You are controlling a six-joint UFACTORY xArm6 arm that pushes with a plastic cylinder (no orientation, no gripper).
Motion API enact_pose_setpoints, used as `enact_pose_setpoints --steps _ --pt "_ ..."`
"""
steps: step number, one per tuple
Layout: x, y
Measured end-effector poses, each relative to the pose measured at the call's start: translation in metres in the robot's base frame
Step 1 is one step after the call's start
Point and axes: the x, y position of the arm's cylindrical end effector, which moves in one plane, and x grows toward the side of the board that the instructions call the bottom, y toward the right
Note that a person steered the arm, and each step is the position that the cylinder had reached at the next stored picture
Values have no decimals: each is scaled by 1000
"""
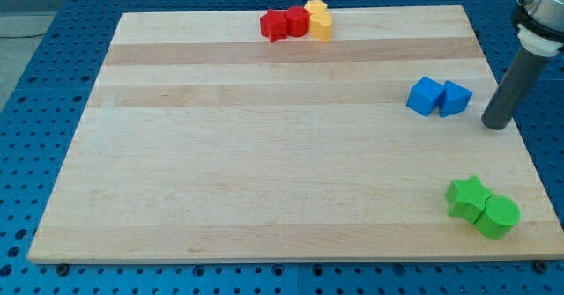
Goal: Separate blue cube and the blue triangle
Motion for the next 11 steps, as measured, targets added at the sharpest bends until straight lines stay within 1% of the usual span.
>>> enact_pose_setpoints --steps 3,4,7,8,9,10,11 --pt "-23 -5" --pt "-32 -25" --pt "-34 -130" --pt "-37 -153" --pt "-53 -142" --pt "-72 -115" --pt "-94 -125"
